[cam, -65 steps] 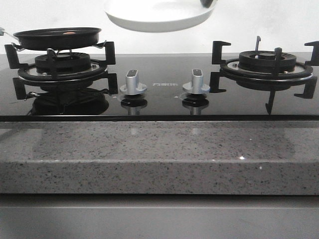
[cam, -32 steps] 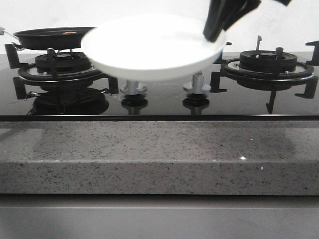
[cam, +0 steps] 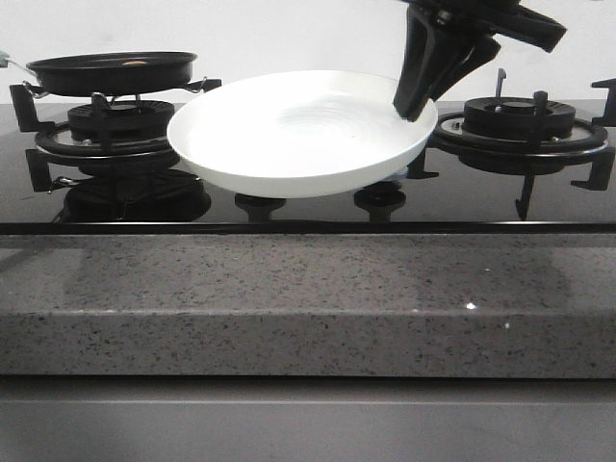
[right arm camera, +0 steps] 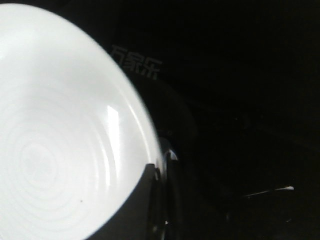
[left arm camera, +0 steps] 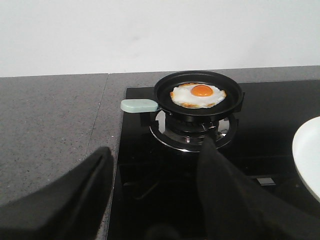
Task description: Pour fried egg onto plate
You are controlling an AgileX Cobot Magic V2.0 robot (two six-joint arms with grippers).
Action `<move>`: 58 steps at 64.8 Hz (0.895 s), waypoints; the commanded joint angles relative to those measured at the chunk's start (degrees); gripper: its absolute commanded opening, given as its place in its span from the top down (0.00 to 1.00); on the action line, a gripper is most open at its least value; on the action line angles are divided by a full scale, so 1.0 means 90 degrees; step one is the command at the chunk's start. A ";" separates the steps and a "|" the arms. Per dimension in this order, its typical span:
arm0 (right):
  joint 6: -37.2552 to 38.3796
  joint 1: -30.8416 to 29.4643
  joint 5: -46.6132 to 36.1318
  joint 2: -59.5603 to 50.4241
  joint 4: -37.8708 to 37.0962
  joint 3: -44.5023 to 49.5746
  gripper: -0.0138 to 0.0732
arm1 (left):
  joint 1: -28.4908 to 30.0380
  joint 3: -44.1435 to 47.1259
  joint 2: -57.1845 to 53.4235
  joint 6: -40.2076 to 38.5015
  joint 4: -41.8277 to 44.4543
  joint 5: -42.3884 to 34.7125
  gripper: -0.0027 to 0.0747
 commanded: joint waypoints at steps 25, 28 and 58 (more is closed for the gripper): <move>-0.0054 -0.0008 -0.0245 -0.0290 0.0155 -0.0134 0.91 | 0.0003 -0.0210 0.0080 -0.0042 0.0000 -0.0553 0.48; -0.0054 -0.0008 -0.0245 -0.0290 0.0155 -0.0134 0.91 | 0.0003 -0.0210 0.0080 -0.0042 0.0000 -0.0553 0.48; -0.0054 -0.0008 -0.0245 -0.0290 0.0155 -0.0134 0.91 | 0.0003 -0.0210 0.0220 -0.0042 -0.0056 -0.0809 0.39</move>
